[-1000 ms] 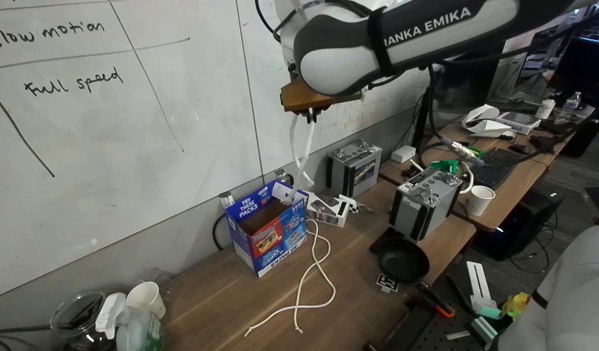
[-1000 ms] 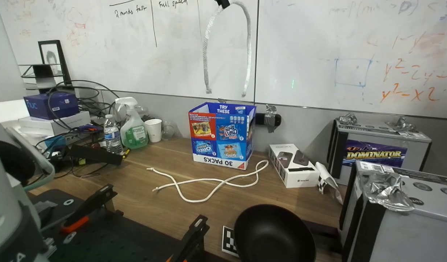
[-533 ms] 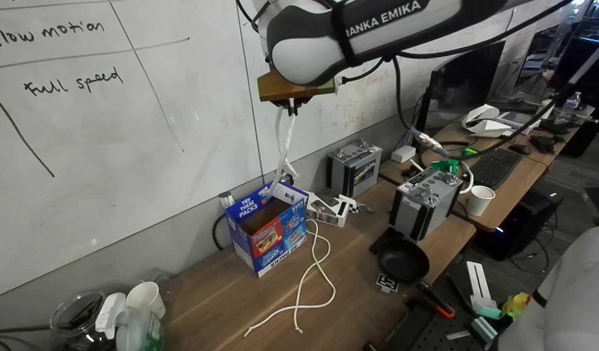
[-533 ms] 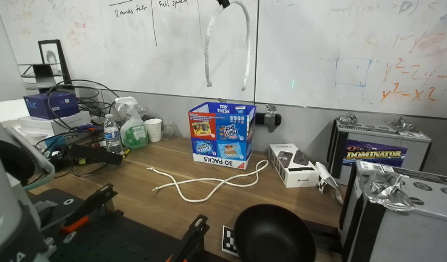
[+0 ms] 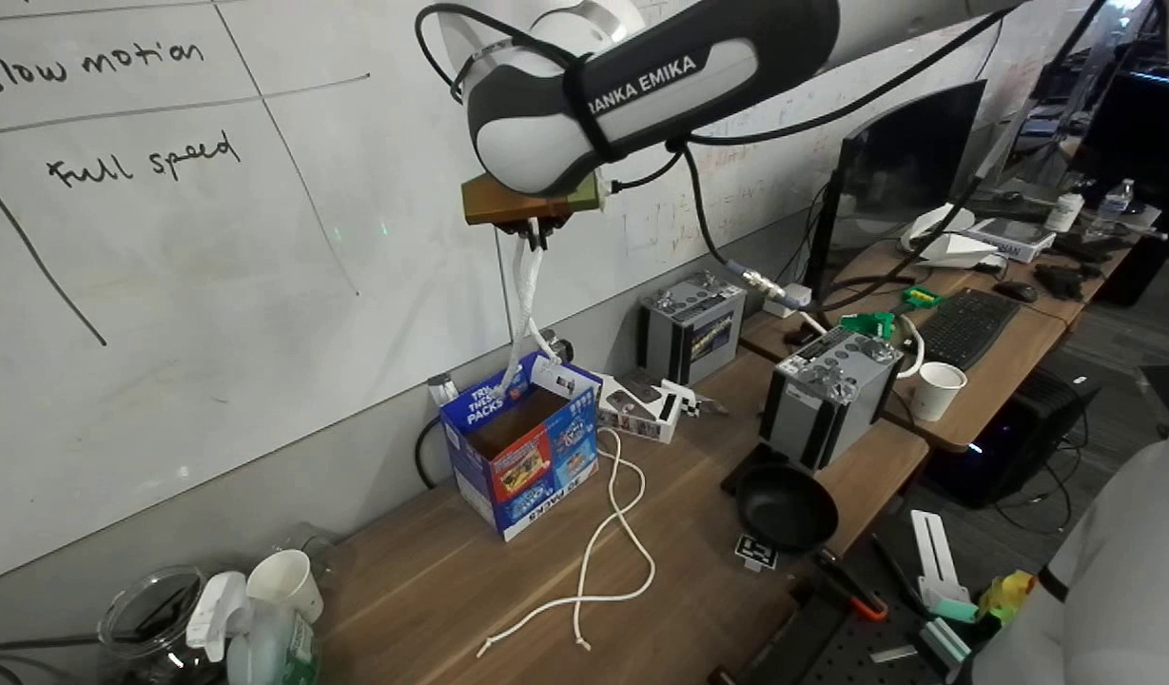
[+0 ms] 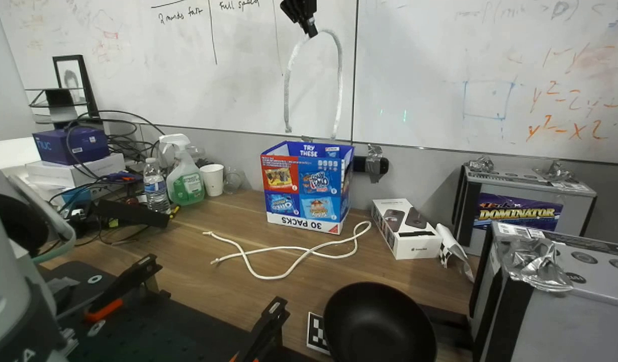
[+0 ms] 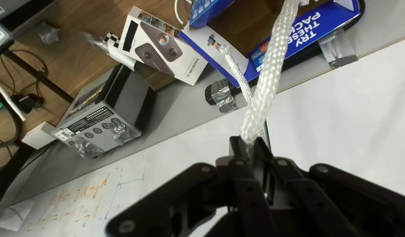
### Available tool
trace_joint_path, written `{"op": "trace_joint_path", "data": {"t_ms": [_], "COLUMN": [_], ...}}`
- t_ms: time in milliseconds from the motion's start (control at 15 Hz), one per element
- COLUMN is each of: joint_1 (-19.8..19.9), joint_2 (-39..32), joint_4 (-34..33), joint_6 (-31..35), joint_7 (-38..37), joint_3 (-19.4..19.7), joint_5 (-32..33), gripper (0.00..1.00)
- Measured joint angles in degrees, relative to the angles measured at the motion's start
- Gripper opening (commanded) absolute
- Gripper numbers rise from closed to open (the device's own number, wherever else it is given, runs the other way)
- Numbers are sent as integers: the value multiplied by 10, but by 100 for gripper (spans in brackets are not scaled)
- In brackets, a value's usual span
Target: Pick up the white ropes from the table and put them in the box
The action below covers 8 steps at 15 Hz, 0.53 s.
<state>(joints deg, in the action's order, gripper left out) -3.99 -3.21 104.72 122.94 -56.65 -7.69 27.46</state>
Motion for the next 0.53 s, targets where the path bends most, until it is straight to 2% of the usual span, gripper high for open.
{"op": "trace_joint_path", "data": {"t_ms": [533], "joint_1": [-19], "joint_2": [-75], "joint_4": [-49], "joint_6": [-1], "joint_7": [-1], "joint_3": [12], "joint_5": [-24], "gripper": [5]}}
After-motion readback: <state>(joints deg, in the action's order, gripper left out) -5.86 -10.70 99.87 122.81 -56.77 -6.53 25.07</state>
